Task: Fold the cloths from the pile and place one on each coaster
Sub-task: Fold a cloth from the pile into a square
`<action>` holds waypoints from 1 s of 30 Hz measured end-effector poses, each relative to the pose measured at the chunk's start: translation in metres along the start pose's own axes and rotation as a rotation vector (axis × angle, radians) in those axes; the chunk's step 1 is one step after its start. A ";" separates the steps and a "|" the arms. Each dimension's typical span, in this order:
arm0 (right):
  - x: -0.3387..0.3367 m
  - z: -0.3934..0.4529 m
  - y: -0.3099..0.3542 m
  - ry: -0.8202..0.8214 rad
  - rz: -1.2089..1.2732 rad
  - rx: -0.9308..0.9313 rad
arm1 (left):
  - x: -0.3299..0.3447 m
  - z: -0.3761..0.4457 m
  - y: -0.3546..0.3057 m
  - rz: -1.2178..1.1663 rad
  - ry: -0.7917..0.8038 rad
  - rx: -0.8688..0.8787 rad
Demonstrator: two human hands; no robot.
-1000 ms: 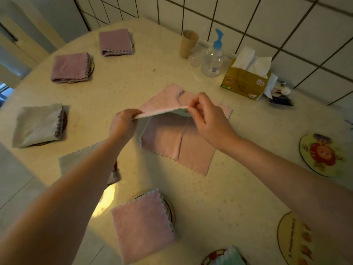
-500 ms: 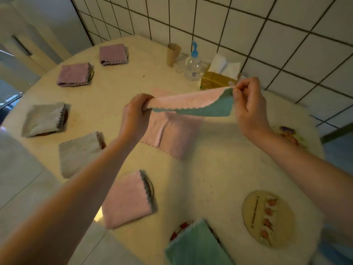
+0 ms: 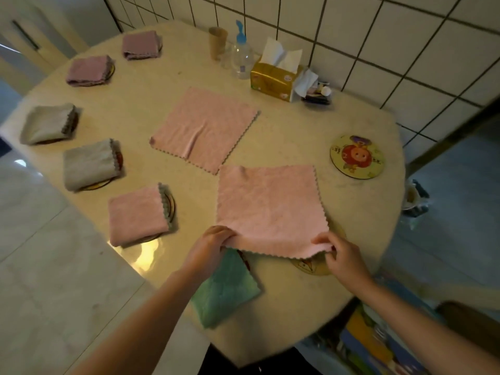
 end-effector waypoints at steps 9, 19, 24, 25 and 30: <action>-0.024 -0.002 -0.016 -0.132 0.003 0.031 | -0.013 -0.002 0.002 0.006 -0.013 -0.186; -0.025 0.103 -0.010 -0.266 0.270 0.286 | -0.018 0.073 0.035 -0.548 -0.264 -0.719; 0.002 0.146 -0.039 -0.275 0.261 0.434 | 0.002 0.105 0.052 -0.570 -0.247 -0.836; 0.006 0.152 -0.043 -0.269 0.256 0.453 | 0.005 0.110 0.055 -0.564 -0.245 -0.845; 0.015 0.167 -0.051 -0.267 0.176 0.470 | 0.017 0.126 0.069 -0.516 -0.223 -0.869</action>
Point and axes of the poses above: each hand's wrist, its own z-axis towards the middle knuckle, its own x-axis out of the palm, y = z × x, the point moved 6 cm from there along z, towards the middle knuckle, and after that the axes turned 13 degrees about -y, right-handed, at the moved point
